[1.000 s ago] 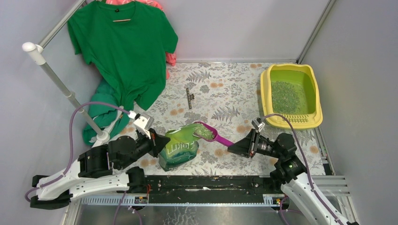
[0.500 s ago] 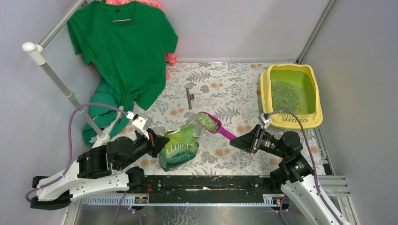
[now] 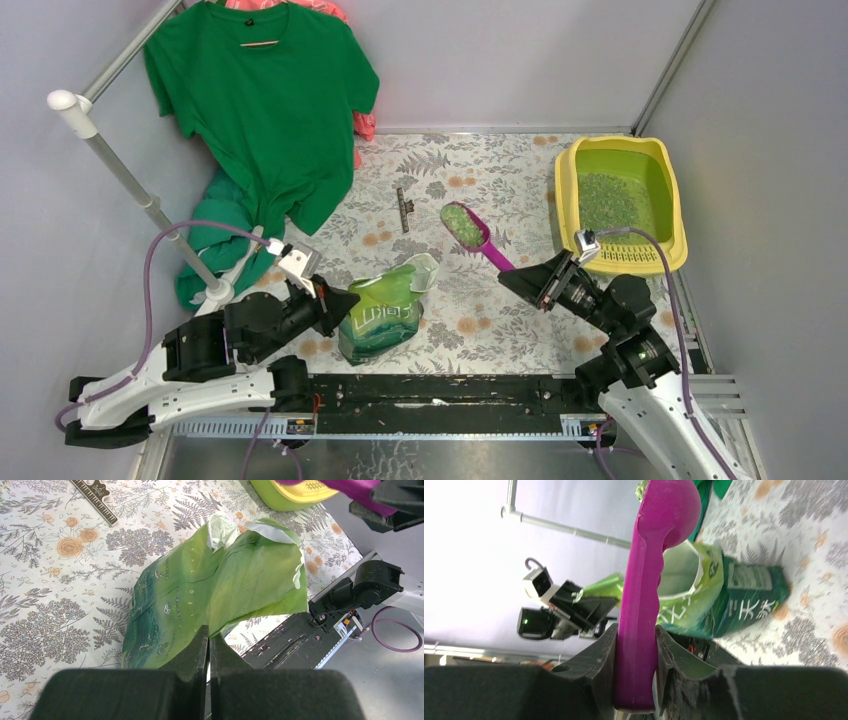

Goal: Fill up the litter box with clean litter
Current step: 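Scoop the cat litter from the cat litter bag, then pour the cat litter into the litter box.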

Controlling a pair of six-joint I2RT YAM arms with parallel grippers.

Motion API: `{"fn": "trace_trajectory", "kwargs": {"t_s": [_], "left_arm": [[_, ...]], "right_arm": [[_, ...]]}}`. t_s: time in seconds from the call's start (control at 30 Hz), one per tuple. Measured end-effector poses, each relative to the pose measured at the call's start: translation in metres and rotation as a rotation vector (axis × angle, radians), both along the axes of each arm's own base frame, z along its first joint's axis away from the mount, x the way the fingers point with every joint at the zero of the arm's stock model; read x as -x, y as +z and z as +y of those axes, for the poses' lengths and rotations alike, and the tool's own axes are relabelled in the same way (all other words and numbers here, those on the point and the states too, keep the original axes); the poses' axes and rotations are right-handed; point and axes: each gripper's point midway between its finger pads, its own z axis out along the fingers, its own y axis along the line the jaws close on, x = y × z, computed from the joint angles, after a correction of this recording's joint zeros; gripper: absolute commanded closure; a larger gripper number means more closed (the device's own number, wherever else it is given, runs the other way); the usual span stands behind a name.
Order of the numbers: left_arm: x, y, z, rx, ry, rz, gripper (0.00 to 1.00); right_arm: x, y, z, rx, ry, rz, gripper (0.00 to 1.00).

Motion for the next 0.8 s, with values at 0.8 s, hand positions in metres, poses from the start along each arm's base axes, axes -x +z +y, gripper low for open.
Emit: {"fn": "trace_trajectory", "kwargs": {"t_s": [0.8], "left_arm": [[0.005, -0.001, -0.023, -0.004, -0.069, 0.019, 1.0]], "right_arm": [[-0.085, 0.066, -0.091, 0.239, -0.688, -0.098, 1.0]]}}
